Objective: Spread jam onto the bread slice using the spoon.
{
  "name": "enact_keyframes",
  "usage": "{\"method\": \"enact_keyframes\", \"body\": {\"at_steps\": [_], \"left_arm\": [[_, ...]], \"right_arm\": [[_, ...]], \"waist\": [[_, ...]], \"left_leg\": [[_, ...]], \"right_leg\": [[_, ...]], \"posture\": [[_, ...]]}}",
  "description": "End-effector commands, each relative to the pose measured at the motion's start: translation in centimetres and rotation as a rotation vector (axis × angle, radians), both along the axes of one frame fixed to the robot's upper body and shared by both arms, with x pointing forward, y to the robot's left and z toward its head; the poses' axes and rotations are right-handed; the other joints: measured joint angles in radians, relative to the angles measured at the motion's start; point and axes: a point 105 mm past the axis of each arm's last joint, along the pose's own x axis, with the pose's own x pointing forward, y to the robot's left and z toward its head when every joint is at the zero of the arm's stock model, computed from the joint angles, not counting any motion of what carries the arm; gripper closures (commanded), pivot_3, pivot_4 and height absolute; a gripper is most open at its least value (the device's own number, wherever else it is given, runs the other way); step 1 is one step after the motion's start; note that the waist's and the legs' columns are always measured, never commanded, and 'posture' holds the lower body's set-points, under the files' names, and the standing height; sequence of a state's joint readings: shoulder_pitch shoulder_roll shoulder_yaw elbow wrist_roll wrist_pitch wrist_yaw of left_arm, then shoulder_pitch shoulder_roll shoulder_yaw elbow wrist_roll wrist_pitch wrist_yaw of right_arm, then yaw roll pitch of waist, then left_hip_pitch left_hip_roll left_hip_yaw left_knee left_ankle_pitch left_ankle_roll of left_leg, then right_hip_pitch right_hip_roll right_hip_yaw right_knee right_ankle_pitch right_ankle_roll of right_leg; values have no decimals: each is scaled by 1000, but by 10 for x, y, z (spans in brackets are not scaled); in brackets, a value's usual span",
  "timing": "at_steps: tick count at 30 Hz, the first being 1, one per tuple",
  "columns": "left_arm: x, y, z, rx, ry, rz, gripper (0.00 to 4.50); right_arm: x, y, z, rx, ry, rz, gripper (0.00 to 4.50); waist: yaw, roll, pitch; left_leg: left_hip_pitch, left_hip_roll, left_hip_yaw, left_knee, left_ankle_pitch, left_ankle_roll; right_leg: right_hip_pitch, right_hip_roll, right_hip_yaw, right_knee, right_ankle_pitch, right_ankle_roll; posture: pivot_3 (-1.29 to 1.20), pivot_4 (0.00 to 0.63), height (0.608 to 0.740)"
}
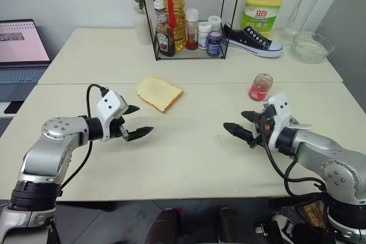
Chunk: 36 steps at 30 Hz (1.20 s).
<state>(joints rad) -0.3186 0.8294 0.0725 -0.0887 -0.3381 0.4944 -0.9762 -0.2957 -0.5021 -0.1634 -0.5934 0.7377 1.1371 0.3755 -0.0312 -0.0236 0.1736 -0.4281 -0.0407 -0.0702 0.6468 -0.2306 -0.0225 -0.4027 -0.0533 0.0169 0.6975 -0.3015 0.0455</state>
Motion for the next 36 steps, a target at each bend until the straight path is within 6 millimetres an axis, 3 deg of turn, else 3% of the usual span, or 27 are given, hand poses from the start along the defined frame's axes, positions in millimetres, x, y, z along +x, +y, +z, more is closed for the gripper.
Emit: {"method": "enact_keyframes", "body": {"at_steps": [1,12,13,18,22,26,30,36], "left_arm": [[-2,-3,12,6,-43,-25,0],[-3,4,25,-52,-43,15,0],[-2,9,29,-66,-42,34,0],[32,67,49,-200,-101,325,0],[56,85,51,-219,-160,427,0],[90,79,46,-399,-193,499,0],[119,42,31,-532,-131,478,0],[129,23,6,-475,-75,481,0]], "right_arm": [[-5,3,8,-1,-43,26,32],[-2,3,10,-2,-44,59,32],[-2,5,13,6,-49,76,32],[-13,18,16,-10,-83,237,32],[-12,31,23,-30,-138,339,32],[-6,60,54,71,-217,453,32],[-2,86,66,82,-262,508,32],[0,83,63,71,-261,496,32]], "waist": [[0,0,0],[0,0,0],[0,0,0],[1,0,0],[1,-1,0],[4,-2,-1],[5,-4,-2],[-2,-5,-2]], "left_leg": [[0,0,0,0,0,0],[0,0,0,0,0,0],[0,0,0,0,0,0],[0,0,-1,1,0,0],[0,-1,-1,1,0,0],[0,-1,-2,4,0,0],[0,-1,-3,8,0,0],[-4,-3,-2,13,0,1]], "right_leg": [[0,0,0,0,0,0],[0,0,0,0,0,0],[0,0,0,0,0,0],[0,0,-1,0,0,0],[1,0,-2,0,0,0],[1,0,-3,2,0,0],[3,0,-4,1,0,0],[1,0,-3,2,0,0]], "posture": [[0,150,740],[0,150,740],[0,150,740],[0,150,740],[0,150,740],[0,150,740],[0,150,740],[0,150,740]]}}
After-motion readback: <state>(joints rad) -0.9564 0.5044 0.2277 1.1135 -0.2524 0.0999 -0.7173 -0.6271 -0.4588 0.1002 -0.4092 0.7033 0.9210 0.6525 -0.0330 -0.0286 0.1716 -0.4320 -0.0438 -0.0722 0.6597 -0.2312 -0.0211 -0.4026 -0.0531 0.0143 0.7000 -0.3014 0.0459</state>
